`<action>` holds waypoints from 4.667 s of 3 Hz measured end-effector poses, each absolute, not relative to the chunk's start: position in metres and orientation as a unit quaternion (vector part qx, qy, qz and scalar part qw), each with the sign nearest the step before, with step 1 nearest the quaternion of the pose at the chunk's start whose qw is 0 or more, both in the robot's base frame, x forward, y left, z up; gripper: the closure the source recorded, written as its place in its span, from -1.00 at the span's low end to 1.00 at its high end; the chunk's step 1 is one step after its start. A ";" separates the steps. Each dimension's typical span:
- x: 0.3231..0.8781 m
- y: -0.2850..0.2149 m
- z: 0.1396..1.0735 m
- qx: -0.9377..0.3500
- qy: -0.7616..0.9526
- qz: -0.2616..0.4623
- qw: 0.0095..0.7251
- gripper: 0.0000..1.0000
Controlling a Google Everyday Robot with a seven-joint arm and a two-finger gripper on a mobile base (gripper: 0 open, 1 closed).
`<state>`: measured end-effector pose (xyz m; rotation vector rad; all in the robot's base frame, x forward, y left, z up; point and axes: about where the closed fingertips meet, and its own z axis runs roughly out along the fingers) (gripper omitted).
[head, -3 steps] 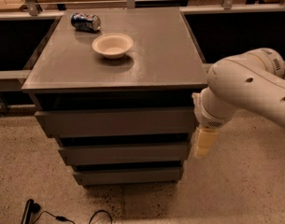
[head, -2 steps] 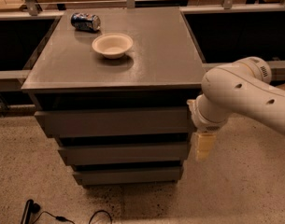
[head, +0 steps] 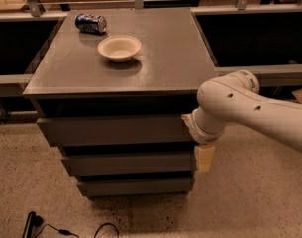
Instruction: Open top drawer
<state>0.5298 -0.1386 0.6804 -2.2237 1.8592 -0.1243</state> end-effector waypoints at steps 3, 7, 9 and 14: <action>0.571 -0.109 0.691 -0.775 0.609 -0.063 0.154 -1.00; 0.592 -0.111 0.671 -0.759 0.632 -0.064 0.143 -0.56; 0.556 -0.124 0.671 -0.763 0.633 -0.008 0.127 -0.60; 0.395 -0.142 0.695 -0.759 0.636 0.133 0.035 -0.54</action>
Offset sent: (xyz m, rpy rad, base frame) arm 0.0445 0.0353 0.0124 0.0280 -0.0917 0.0742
